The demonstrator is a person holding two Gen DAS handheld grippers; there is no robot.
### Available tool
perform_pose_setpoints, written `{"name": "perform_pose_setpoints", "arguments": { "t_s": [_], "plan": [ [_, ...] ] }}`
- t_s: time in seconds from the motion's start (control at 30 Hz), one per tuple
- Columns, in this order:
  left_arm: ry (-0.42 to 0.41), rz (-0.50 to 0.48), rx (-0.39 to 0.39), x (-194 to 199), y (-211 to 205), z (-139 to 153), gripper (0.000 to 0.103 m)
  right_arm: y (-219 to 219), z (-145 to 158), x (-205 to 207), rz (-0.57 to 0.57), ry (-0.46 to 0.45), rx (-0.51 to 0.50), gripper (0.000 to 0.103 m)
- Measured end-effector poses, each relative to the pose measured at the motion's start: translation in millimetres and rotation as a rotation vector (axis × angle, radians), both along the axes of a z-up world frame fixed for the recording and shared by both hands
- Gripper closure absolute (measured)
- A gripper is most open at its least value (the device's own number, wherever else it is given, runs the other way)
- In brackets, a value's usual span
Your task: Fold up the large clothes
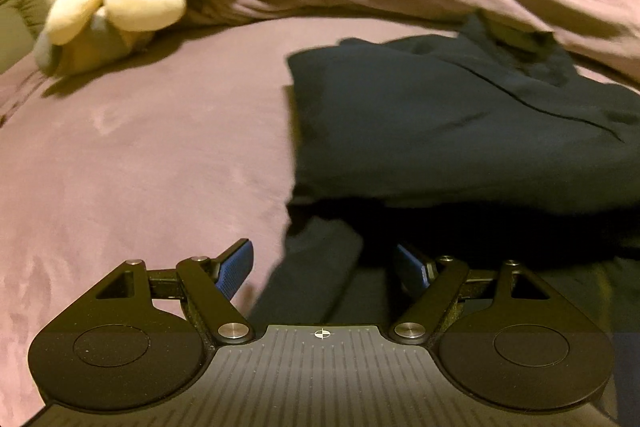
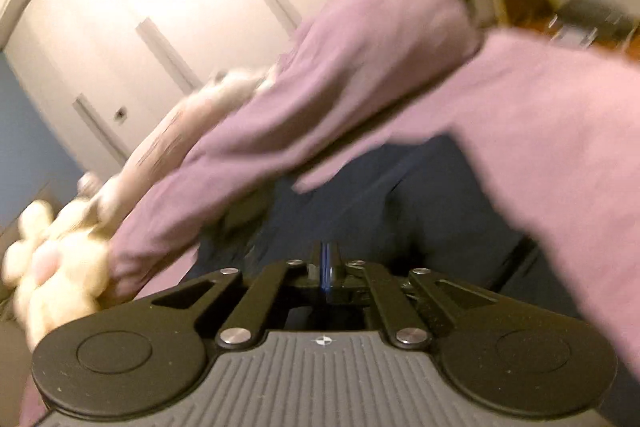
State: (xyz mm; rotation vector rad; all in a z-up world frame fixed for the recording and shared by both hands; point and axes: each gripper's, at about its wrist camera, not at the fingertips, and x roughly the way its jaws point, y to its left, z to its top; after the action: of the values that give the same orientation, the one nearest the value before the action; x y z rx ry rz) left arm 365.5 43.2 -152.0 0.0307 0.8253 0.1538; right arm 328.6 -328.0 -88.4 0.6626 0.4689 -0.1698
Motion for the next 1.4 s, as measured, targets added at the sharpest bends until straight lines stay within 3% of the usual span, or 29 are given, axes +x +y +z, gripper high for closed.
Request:
{"name": "perform_pose_setpoints", "arguments": {
  "t_s": [0.1, 0.17, 0.2, 0.27, 0.47, 0.63, 0.8, 0.83, 1.0, 1.13, 1.23, 1.4],
  "plan": [
    [0.021, 0.039, 0.008, 7.8, 8.7, -4.3, 0.021, -22.6, -10.6, 3.6, 0.022, 0.071, 0.032, 0.096],
    [0.027, 0.054, -0.015, 9.1, 15.0, -7.1, 0.021, -34.2, -27.5, 1.8, 0.089, 0.12, 0.181, 0.09],
    [0.031, 0.058, -0.032, 9.0, 17.3, -8.1, 0.021, -35.8, -34.8, -0.1, 0.113, 0.122, 0.238, 0.077],
    [0.04, 0.067, -0.052, 8.7, 19.4, -9.9, 0.021, -33.5, -44.7, -5.8, 0.136, 0.116, 0.288, 0.064],
    [0.035, 0.05, -0.029, 8.3, 16.3, -7.7, 0.021, -20.6, -60.2, 3.8, 0.139, 0.133, 0.383, 0.061],
    [0.04, 0.075, -0.088, 10.5, 23.9, -8.8, 0.021, -6.6, -73.3, 4.8, 0.167, 0.168, 0.436, 0.058],
    [0.043, 0.08, -0.108, 11.7, 26.8, -10.2, 0.021, -10.8, -82.2, 11.0, 0.104, 0.134, 0.528, 0.059],
    [0.045, 0.076, -0.102, 11.9, 26.0, -10.4, 0.021, -8.6, -81.9, 17.1, 0.098, 0.15, 0.518, 0.06],
    [0.045, 0.076, -0.088, 13.4, 26.1, -12.6, 0.02, 1.0, -70.7, 34.5, 0.101, 0.155, 0.431, 0.095],
    [0.039, 0.076, -0.078, 13.5, 30.4, -12.9, 0.014, 3.6, -34.4, 26.6, 0.069, 0.071, 0.228, 0.099],
    [0.04, 0.057, -0.084, 12.2, 31.8, -12.8, 0.011, -6.0, -22.3, 19.5, 0.009, 0.051, 0.142, 0.103],
    [0.057, 0.051, -0.063, 5.1, 35.6, -12.0, 0.011, -17.7, -34.1, 21.5, 0.025, 0.16, 0.004, 0.102]
  ]
}}
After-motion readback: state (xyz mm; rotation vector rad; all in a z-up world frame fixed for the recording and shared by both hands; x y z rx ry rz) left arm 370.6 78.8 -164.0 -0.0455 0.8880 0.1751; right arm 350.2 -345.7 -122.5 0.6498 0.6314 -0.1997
